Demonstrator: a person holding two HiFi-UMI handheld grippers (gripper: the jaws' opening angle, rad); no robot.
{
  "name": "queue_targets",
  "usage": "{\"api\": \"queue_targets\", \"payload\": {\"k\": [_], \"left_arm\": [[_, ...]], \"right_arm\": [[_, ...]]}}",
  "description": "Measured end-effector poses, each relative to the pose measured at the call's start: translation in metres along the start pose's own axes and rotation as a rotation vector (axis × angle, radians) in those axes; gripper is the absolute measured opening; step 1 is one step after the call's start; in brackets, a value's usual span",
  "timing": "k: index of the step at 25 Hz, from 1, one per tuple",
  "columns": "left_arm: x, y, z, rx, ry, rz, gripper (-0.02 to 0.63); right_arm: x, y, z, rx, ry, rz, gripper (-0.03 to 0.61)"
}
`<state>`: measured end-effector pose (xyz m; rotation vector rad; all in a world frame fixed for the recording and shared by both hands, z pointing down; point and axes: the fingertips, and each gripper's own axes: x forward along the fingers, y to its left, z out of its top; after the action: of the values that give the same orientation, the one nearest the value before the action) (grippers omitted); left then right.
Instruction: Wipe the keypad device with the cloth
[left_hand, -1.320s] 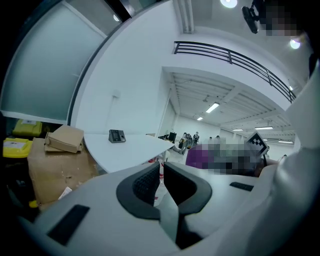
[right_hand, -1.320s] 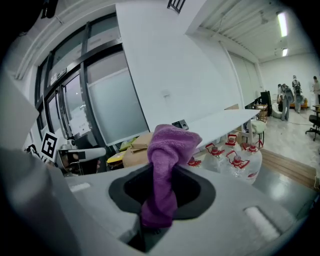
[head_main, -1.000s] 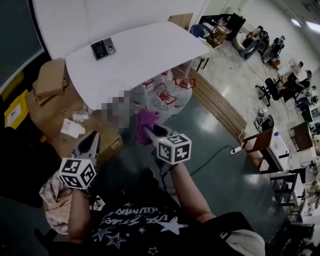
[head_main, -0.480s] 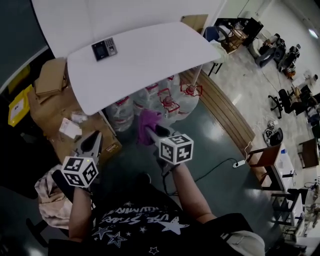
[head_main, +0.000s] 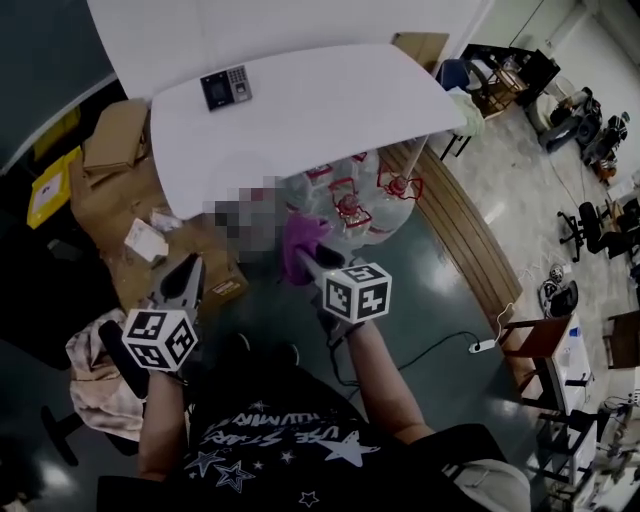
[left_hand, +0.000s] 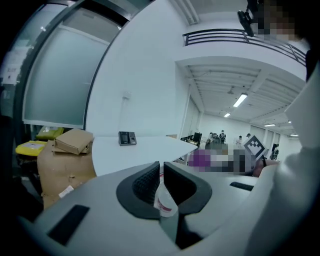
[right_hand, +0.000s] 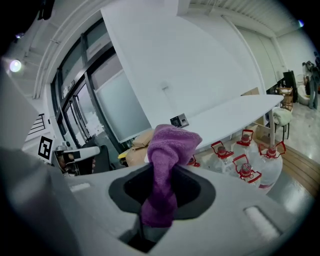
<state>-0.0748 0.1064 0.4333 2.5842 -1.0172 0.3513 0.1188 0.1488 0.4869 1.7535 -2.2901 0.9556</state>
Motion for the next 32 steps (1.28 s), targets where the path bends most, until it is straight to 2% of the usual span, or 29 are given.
{"api": "queue_targets", "payload": {"k": [5,10,15,23,32], "left_arm": [[0.009,0.018,0.000,-0.037,0.005,0.017,0.031],[0.035,0.024,0.002,-0.047,-0.002,-0.015,0.031],[0.064,0.042,0.015,-0.049,-0.004,-0.042,0.031],[0.120,0.092,0.053,-0.053,-0.008,-0.057,0.031],[0.158,0.144,0.084,-0.072,-0.016,-0.096,0.031]], "right_arm": [[0.011,0.001,-0.002,-0.008,0.025,0.008,0.100],[0.016,-0.021,0.002,0.001,0.034,-0.045,0.100],[0.033,-0.033,0.030,0.003,0.006,-0.069,0.100],[0.093,-0.048,0.080,-0.011,0.012,-0.082,0.100],[0.150,-0.045,0.122,-0.039,0.025,-0.111,0.100]]}}
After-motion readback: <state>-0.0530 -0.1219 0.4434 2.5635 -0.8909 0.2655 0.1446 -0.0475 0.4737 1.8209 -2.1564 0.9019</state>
